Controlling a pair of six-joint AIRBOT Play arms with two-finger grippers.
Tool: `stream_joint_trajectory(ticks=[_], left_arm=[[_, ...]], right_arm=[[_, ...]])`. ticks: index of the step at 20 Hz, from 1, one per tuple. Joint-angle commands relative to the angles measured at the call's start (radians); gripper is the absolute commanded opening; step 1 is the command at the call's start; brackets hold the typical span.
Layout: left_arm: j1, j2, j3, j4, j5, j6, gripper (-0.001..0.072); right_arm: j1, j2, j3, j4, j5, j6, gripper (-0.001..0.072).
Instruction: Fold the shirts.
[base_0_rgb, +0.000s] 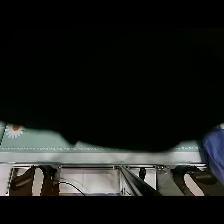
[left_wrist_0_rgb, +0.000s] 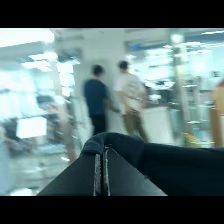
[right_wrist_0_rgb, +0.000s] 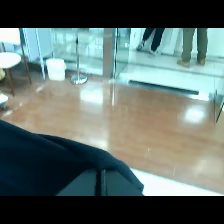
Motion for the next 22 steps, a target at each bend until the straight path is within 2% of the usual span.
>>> stream_joint_trajectory(ticks=[1, 3, 5, 8, 11, 14, 16, 19, 22], left_arm=[[-0.042, 0.042, -0.029, 0.159, -0.044, -0.049, 0.0022], [-0.048, 0.037, -0.125, 0.156, -0.058, -0.085, 0.0022], [-0.048, 0.025, -0.274, 0.137, -0.064, -0.113, 0.0022], [-0.055, -0.063, -0.533, 0.012, 0.009, -0.105, 0.0022], [-0.144, -0.234, -0.682, -0.009, 0.109, -0.105, 0.0022], [-0.269, -0.443, -0.664, -0.009, 0.282, -0.055, 0.0022], [-0.338, -0.6, -0.6, -0.009, 0.39, -0.04, 0.0022], [-0.388, -0.84, -0.455, -0.01, 0.387, -0.057, 0.0022], [-0.403, -1.006, -0.338, -0.01, 0.311, -0.137, 0.0023]], right_arm=[[0.001, 0.024, -0.046, 0.0, 0.127, 0.01, 0.0018], [0.001, 0.024, -0.148, 0.023, 0.162, 0.01, 0.0018], [0.001, 0.024, -0.3, 0.032, 0.137, -0.002, 0.0018], [0.001, 0.001, -0.578, 0.03, -0.042, -0.017, 0.0018], [0.001, -0.121, -0.767, 0.023, -0.204, -0.022, 0.0018], [-0.01, -0.33, -0.774, 0.01, -0.349, -0.024, 0.0018], [-0.046, -0.489, -0.73, 0.077, -0.435, -0.024, 0.0018], [-0.102, -0.722, -0.615, 0.196, -0.504, -0.03, 0.0019], [-0.133, -0.891, -0.527, 0.317, -0.545, -0.03, 0.0019]])
